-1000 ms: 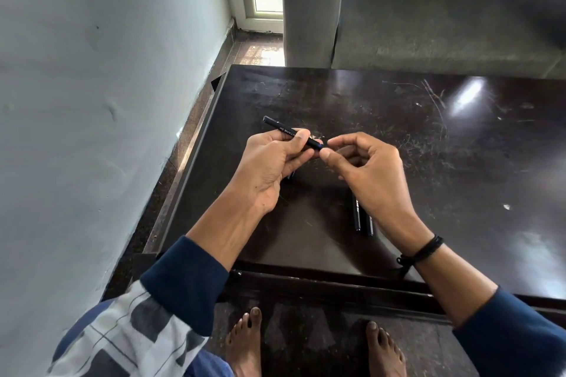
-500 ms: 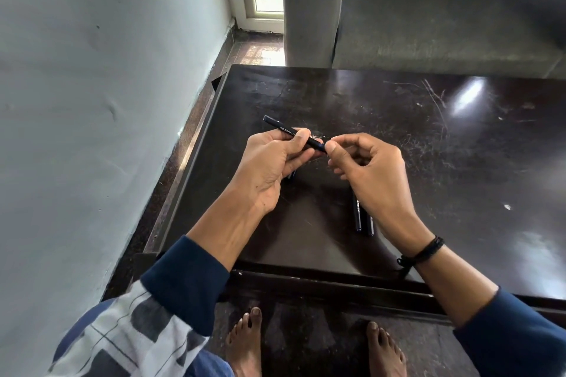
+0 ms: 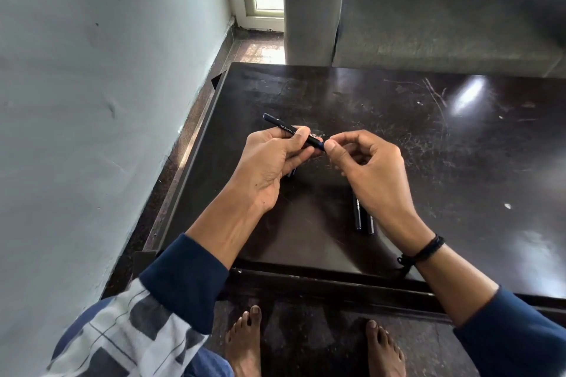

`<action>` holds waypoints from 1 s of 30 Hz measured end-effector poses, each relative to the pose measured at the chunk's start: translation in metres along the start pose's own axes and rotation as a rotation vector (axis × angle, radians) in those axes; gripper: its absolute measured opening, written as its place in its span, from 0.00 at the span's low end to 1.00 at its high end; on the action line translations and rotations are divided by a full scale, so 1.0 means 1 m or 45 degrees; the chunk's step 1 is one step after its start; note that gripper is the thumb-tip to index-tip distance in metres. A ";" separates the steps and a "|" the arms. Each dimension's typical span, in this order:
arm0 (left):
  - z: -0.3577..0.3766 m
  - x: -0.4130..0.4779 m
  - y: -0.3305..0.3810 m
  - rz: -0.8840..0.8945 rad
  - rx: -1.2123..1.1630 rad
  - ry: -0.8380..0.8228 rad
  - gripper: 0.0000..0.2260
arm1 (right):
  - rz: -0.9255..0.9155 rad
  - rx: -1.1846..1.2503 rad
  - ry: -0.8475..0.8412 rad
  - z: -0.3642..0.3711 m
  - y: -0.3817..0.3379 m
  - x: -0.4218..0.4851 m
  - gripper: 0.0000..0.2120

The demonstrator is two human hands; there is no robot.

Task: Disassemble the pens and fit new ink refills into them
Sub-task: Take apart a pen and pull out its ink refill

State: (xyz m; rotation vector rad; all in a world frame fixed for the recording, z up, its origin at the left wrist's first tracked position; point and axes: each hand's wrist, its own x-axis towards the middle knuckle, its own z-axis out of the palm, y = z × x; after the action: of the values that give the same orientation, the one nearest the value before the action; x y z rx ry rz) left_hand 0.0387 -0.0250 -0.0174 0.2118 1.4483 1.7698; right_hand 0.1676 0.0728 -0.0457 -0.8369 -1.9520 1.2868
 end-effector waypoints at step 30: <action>-0.001 0.002 -0.001 0.001 -0.004 -0.016 0.04 | -0.004 -0.031 -0.012 0.001 0.000 0.000 0.05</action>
State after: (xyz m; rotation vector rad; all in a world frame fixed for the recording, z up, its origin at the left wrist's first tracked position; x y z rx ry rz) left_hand 0.0373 -0.0248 -0.0191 0.2218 1.4369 1.7683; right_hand 0.1673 0.0723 -0.0462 -0.8405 -1.9792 1.2702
